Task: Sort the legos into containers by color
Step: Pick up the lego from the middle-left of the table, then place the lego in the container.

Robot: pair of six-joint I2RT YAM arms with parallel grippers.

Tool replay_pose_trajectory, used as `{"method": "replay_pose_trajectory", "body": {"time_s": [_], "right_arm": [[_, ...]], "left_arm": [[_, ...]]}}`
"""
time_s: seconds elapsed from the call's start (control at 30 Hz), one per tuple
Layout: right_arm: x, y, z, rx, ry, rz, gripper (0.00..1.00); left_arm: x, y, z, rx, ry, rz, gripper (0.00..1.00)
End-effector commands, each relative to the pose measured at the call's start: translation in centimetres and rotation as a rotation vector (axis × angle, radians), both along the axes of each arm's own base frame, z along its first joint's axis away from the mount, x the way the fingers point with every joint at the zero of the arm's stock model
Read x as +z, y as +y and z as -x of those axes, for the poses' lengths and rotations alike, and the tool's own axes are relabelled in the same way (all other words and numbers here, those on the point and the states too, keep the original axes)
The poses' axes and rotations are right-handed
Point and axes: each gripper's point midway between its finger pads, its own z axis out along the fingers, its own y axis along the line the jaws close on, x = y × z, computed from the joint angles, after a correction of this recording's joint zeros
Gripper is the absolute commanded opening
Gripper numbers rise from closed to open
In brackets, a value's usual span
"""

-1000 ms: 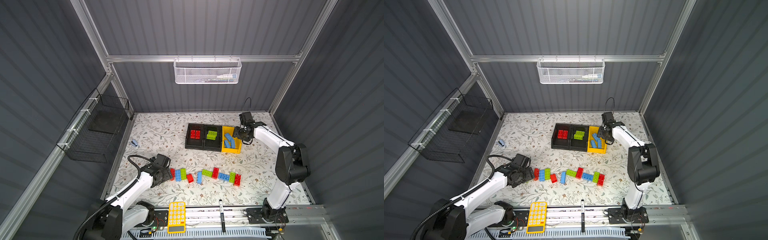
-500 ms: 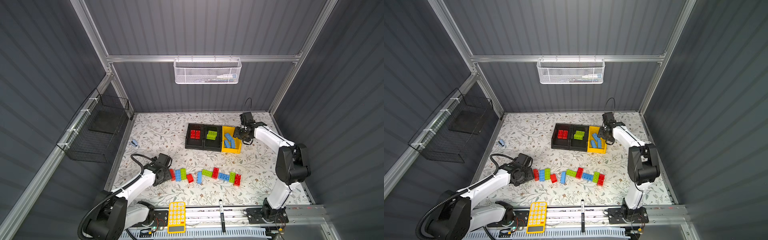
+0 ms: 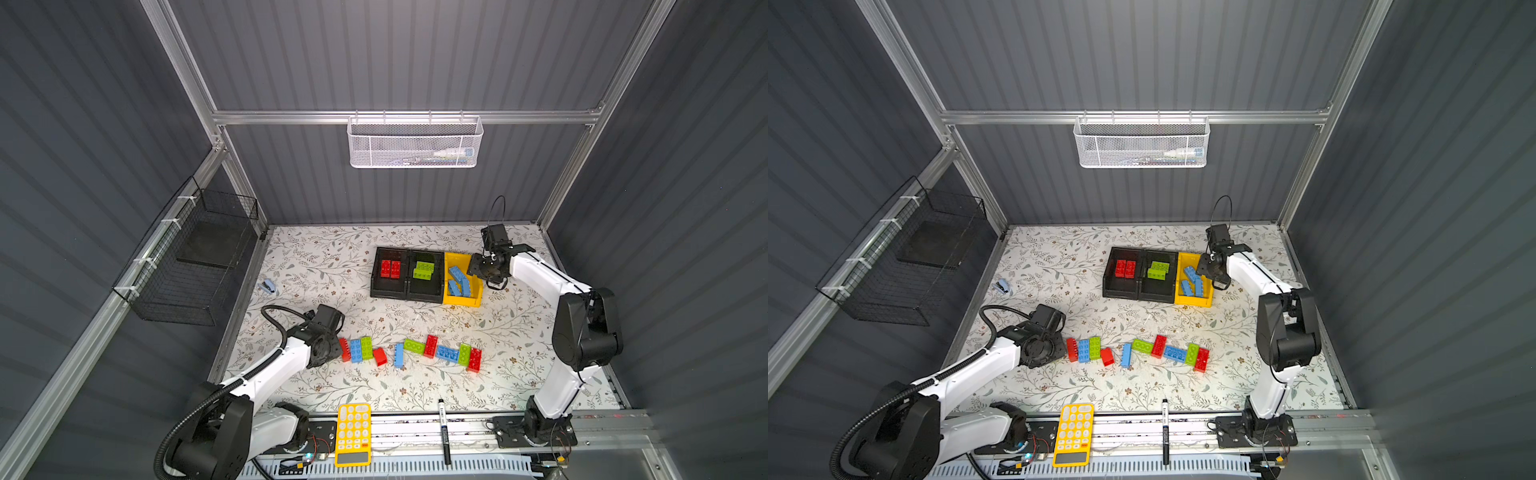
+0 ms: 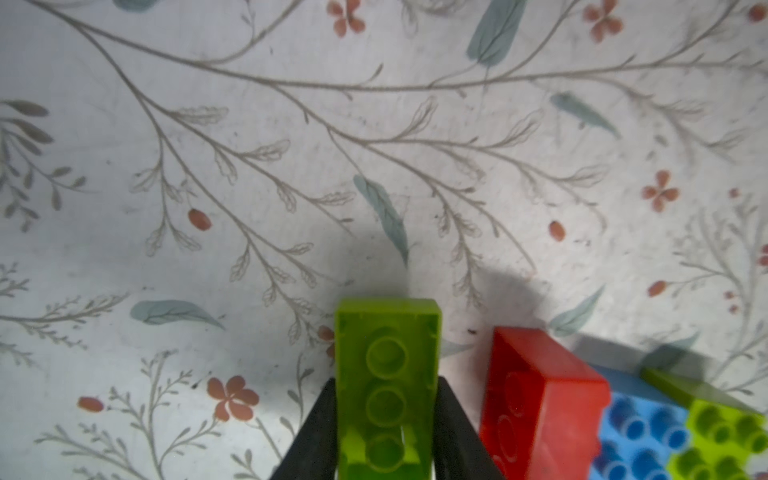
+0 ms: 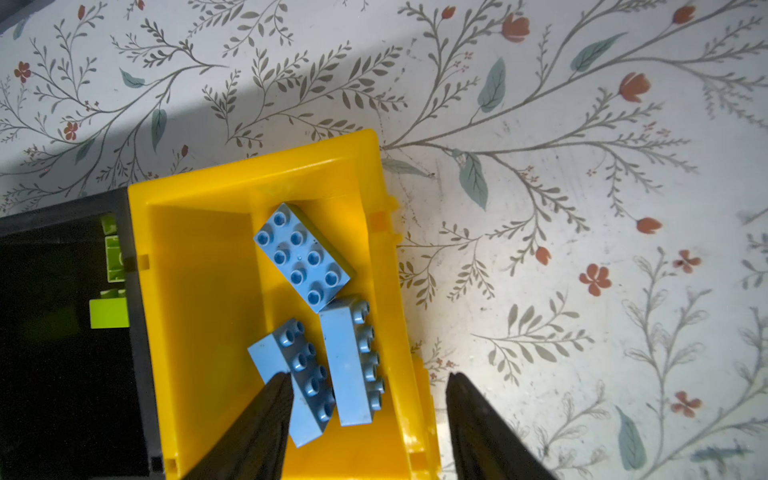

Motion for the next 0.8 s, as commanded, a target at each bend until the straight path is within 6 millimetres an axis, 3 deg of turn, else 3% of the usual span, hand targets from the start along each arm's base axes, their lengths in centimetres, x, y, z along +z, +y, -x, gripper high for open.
{"method": "replay_pose_trajectory", "body": {"time_s": [0.0,0.17,0.27,0.43,0.7,0.77], "right_arm": [[1.0,-0.7,1.0,-0.027,-0.017,-0.042,0.61],[1.1,-1.4,2.9,-0.029,-0.017,-0.035,0.61],[1.1,-1.8,4.5,-0.037,-0.001,-0.037,0.61],[0.6,-2.5,7.9,-0.066,0.031,-0.042,0.61],[-2.7,-1.6,15.0,-0.116,0.105,-0.168,0.6],[-3.2,-1.6,16.3,-0.122,0.136,-0.16,0.6]], "left_arm": [[4.1,-0.5,-2.2,-0.031,-0.114,-0.003,0.33],[8.9,-1.2,-5.2,-0.099,-0.221,-0.033,0.31],[11.6,-3.2,-7.5,-0.155,-0.282,0.009,0.29],[15.7,-9.5,-11.1,-0.333,-0.386,-0.009,0.3],[18.4,-22.0,-17.3,-0.637,-0.519,0.046,0.3],[18.1,-24.6,-18.4,-0.691,-0.536,0.067,0.3]]}}
